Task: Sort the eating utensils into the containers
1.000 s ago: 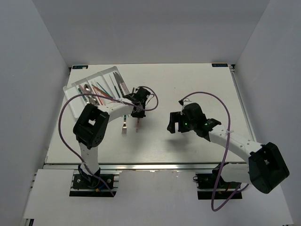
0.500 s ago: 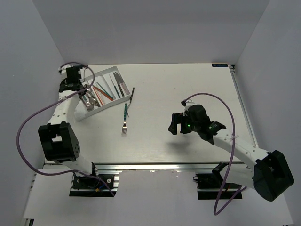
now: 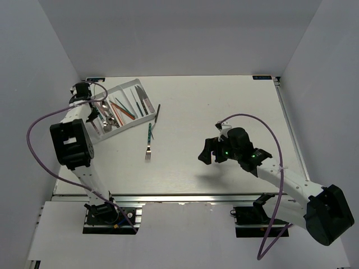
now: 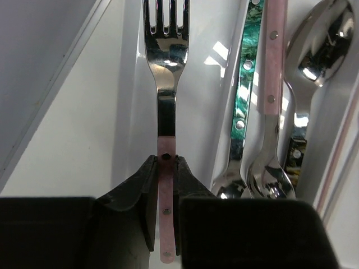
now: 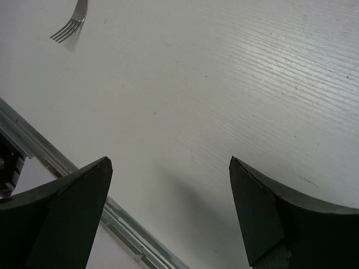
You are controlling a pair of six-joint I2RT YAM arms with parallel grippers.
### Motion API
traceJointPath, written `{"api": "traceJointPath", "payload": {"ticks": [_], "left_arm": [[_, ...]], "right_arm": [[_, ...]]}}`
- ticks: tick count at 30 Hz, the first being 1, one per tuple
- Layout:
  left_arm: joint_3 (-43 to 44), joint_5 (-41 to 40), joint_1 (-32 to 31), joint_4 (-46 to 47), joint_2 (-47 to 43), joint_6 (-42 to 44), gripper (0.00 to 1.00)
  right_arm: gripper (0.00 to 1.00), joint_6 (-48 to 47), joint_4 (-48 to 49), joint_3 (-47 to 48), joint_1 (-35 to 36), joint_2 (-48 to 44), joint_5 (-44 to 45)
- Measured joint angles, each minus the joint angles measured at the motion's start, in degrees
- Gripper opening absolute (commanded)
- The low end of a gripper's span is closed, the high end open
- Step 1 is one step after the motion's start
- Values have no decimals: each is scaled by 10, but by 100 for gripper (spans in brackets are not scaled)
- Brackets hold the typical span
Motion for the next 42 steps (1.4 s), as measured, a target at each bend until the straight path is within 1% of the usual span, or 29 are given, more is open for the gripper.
{"api": "traceJointPath", "payload": {"ticks": [2, 3, 4, 5, 6, 7, 8, 11, 14, 15, 16, 18, 20, 21, 23, 26, 27, 28, 30, 33, 35, 38, 41, 42], "left_arm": [[13, 0, 0, -3, 24, 0, 0], [16, 0, 0, -4, 35, 0, 4], [17, -2, 0, -5, 43, 0, 18], [17, -3, 0, -9, 50, -1, 29], [17, -5, 0, -16, 54, -4, 48], [16, -6, 0, -20, 56, 0, 48], [15, -8, 1, -25, 55, -4, 62], [15, -15, 1, -31, 34, -10, 74], [14, -10, 1, -28, -12, -16, 81], [13, -4, 0, -25, -36, -19, 86], [7, 1, -1, -19, -60, -23, 98], [-6, 5, -9, -12, -118, -32, 98], [-15, -9, -41, -13, -170, -39, 98], [-19, -20, -68, -13, -189, -40, 98], [-32, -34, -143, -9, -219, -49, 98], [-88, -27, -259, 1, -244, -64, 95], [-110, -23, -285, 3, -245, -67, 94], [-133, -19, -307, 4, -245, -72, 90], [-170, -10, -337, 1, -237, -78, 87], [-188, 7, -372, 5, -217, -77, 81], [-181, 15, -394, 17, -197, -72, 76], [-150, 32, -425, 30, -150, -58, 69], [-114, 42, -433, 42, -103, -43, 62], [-99, 42, -433, 44, -85, -37, 58]], "right_arm": [[89, 0, 6, -5, 0, -5, -9], [89, 0, 9, -7, 0, -7, -13], [89, 0, 10, -7, 0, -7, -15], [89, 0, 11, -8, 0, -7, -17], [89, 0, 12, -9, 0, -7, -18], [89, 0, 12, -9, 0, -7, -20], [89, 0, 12, -9, 0, -7, -20], [89, 0, 14, -9, 0, -5, -20], [89, 0, 15, -9, 0, -3, -20], [89, 0, 15, -9, 0, -2, -20], [89, 0, 15, -9, 0, -2, -20], [89, 0, 15, -9, 0, -1, -19], [89, 0, 15, -9, 0, 0, -16], [89, 0, 15, -9, 0, 1, -14], [89, 0, 15, -9, 0, 1, -11], [89, 0, 15, -9, 0, 3, -6], [90, 0, 15, -9, 0, 3, -4], [89, 0, 15, -9, 0, 3, -4], [89, 0, 16, -9, 0, 3, -2], [89, 0, 19, -9, 0, 5, -1], [89, 0, 21, -9, 0, 8, 1], [89, 0, 24, -9, 0, 14, 4], [89, 0, 24, -10, 0, 15, 6], [89, 0, 24, -10, 0, 15, 6]]}}
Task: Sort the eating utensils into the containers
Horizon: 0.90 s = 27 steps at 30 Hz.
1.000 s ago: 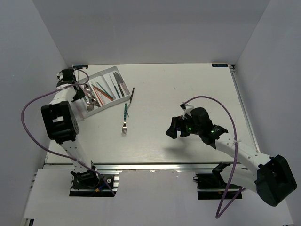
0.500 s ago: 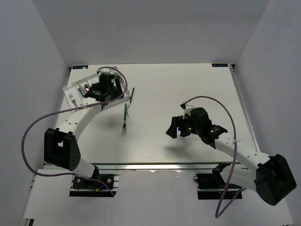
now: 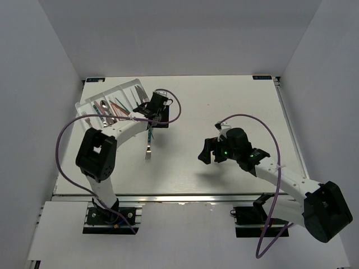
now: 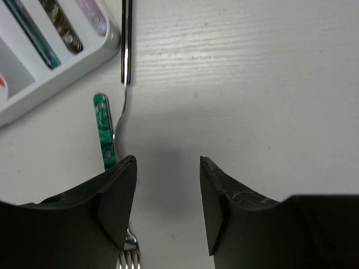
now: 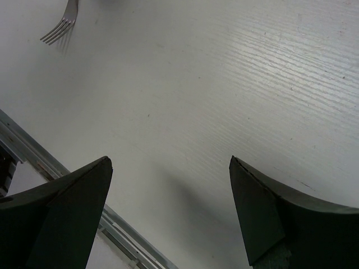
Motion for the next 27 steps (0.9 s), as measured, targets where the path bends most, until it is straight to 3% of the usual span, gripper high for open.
{"api": "traceJointPath", "payload": {"ticks": [11, 27], "left_arm": [[139, -35, 14, -18, 144, 49, 53], [151, 1, 61, -13, 198, 68, 51]], "right_arm": [[89, 0, 3, 0, 0, 8, 0], [89, 0, 3, 0, 0, 9, 0]]}}
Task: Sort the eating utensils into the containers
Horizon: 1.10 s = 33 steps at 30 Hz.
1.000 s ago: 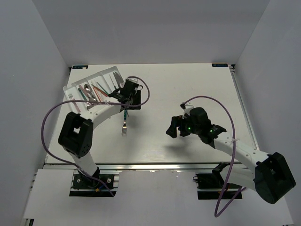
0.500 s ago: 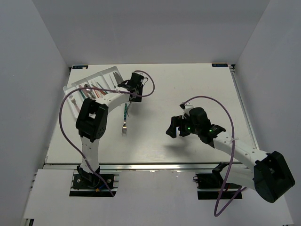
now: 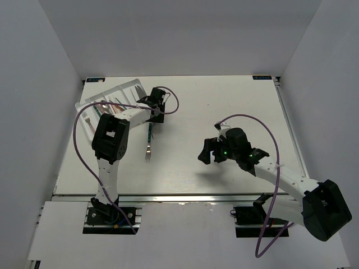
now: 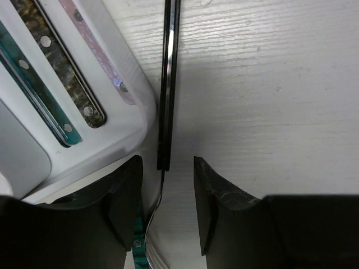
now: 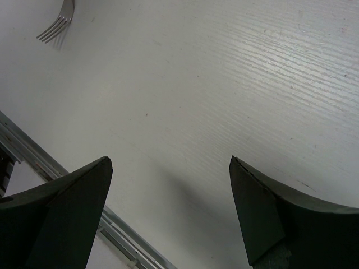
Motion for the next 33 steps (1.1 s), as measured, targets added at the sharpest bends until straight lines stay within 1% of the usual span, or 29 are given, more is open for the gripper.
{"api": "traceJointPath", "payload": {"ticks": [5, 9, 11, 13, 14, 17, 20, 21, 22, 24, 25, 29, 33], "left_arm": [[2, 13, 0, 13, 4, 0, 51], [20, 18, 0, 12, 19, -1, 51], [32, 20, -2, 8, 27, -2, 50], [45, 20, -4, 8, 36, -3, 46], [51, 20, -5, 9, 41, -2, 43], [60, 21, -4, 10, 47, -3, 38], [67, 24, -4, 10, 52, -7, 22], [71, 27, -4, 9, 54, -8, 14], [74, 27, -4, 8, 56, -10, 8], [82, 27, -7, 3, 60, -11, 2], [83, 26, -8, 3, 61, -13, 0], [76, 25, -19, 3, 56, -31, 0], [35, 11, -27, -10, 14, -62, 0]], "right_arm": [[89, 0, 0, 0, 0, 5, 0], [89, 0, 0, 0, 0, 9, 0], [89, 0, 0, 0, 0, 9, 0], [89, 0, 0, 0, 0, 9, 0], [89, 0, 0, 0, 0, 9, 0], [89, 0, 0, 0, 0, 9, 0], [89, 0, 0, 0, 0, 9, 0], [89, 0, 0, 0, 0, 9, 0], [89, 0, 0, 0, 0, 9, 0], [89, 0, 0, 0, 0, 9, 0], [89, 0, 0, 0, 0, 9, 0], [89, 0, 0, 0, 0, 9, 0], [89, 0, 0, 0, 0, 9, 0]]}}
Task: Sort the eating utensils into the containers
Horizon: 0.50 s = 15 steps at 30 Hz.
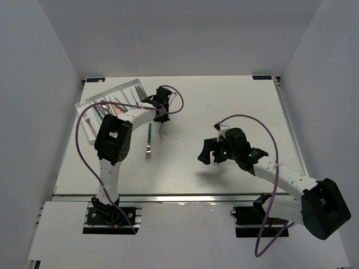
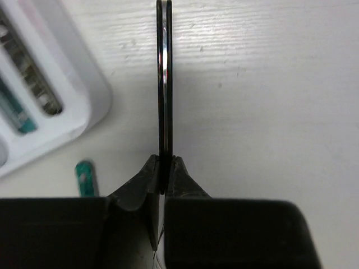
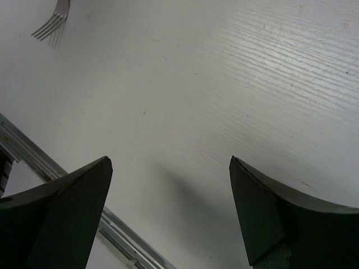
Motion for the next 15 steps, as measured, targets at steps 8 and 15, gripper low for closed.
{"api": "traceJointPath", "payload": {"ticks": [8, 15], "left_arm": [[-36, -14, 127, -27, -233, -55, 0], [-32, 14, 376, -34, -232, -34, 0]], "right_arm": [[89, 0, 0, 0, 0, 0, 0], [89, 0, 0, 0, 0, -2, 0]]}}
